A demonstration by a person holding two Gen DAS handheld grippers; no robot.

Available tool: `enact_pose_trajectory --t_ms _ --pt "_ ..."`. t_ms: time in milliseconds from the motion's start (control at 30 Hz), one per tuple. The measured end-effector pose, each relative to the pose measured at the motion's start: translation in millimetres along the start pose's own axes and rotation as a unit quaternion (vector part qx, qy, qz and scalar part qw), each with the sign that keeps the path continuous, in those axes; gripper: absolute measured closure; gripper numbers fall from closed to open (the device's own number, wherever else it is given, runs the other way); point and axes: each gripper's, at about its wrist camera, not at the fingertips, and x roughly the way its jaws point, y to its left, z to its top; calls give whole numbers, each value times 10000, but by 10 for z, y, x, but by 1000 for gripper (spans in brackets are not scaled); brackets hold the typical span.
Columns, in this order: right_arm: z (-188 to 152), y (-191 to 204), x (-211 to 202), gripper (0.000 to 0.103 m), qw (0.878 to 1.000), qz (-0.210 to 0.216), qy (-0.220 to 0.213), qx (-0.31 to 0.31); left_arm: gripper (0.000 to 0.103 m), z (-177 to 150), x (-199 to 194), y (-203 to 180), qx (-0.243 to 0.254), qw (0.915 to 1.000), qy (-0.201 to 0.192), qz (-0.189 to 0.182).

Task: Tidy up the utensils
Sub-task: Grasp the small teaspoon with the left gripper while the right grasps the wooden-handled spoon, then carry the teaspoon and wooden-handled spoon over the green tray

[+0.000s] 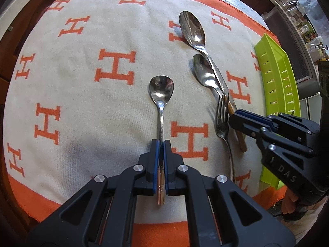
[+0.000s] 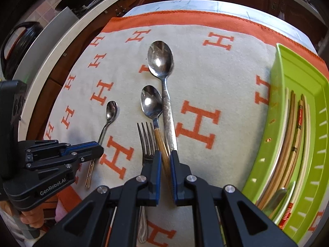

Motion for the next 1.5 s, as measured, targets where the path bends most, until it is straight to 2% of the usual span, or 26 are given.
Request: enact_pose_trajectory --t_ms 233,433,533,867,1000,1233,1367,1500 --pt "71 151 133 93 9991 -89 202 -373 100 -15 -2 81 -60 9998 25 -190" --pt "171 191 191 92 9986 -48 187 -483 101 -97 -109 212 -81 9994 -23 -323" --pt "171 202 176 96 9983 -60 147 -564 101 -133 -156 254 -80 9993 -107 -351" --pt "49 12 -162 96 9975 511 -405 275 101 -172 -555 150 4 9968 -487 -632" --pt "-36 -89 -377 96 9926 810 -650 630 101 -180 -725 -63 180 9951 -601 -771" --pt "-212 -286 -779 96 9849 847 -1123 1006 101 -94 -935 -766 735 9887 -776 -1052" --pt "-340 -496 -1095 96 9782 623 -1532 1257 101 -9 -938 -1217 1006 9852 -813 -1127" --pt "-462 -796 -1294 96 9701 237 -1822 1584 101 116 -747 -1632 1147 9846 -694 -1124"
